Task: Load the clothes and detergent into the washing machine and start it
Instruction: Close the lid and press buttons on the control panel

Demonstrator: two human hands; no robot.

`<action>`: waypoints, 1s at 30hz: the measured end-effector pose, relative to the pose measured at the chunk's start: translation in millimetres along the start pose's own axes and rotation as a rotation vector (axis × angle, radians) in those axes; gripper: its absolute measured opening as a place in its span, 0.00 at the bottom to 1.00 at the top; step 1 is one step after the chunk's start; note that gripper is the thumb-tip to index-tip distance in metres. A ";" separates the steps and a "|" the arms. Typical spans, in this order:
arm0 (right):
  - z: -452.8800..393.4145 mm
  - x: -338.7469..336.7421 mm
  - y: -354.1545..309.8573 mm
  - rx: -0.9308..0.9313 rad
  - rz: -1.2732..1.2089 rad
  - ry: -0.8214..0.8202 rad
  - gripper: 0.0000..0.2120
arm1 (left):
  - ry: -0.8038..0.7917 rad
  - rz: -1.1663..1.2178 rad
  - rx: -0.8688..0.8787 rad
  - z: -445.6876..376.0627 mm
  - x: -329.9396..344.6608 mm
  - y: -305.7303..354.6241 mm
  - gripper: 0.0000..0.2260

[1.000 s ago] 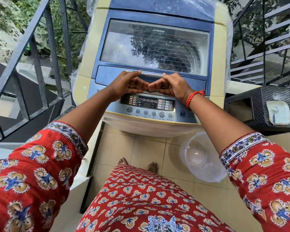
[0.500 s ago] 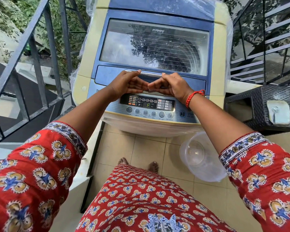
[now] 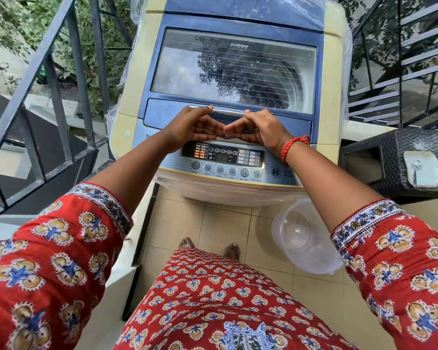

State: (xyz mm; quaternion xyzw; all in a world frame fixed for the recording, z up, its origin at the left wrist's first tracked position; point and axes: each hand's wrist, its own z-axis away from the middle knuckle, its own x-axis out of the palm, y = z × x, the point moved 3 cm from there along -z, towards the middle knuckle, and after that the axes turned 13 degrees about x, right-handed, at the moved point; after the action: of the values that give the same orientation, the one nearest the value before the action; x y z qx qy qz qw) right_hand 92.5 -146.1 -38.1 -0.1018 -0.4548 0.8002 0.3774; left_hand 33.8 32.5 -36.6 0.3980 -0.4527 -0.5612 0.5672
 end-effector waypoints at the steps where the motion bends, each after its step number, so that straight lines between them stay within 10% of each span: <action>1: 0.2 0.1 -0.3 -0.002 0.004 0.002 0.23 | 0.001 0.000 0.000 -0.3 0.2 0.0 0.21; 30: -4.1 -0.3 1.0 -0.001 -0.015 0.000 0.23 | -0.014 0.004 -0.010 0.4 0.9 2.5 0.21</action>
State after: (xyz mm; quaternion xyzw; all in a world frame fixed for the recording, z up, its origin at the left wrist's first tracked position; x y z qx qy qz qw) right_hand 94.3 -144.0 -41.3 -0.0986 -0.4561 0.7971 0.3833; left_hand 34.0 31.8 -34.0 0.3904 -0.4546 -0.5652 0.5669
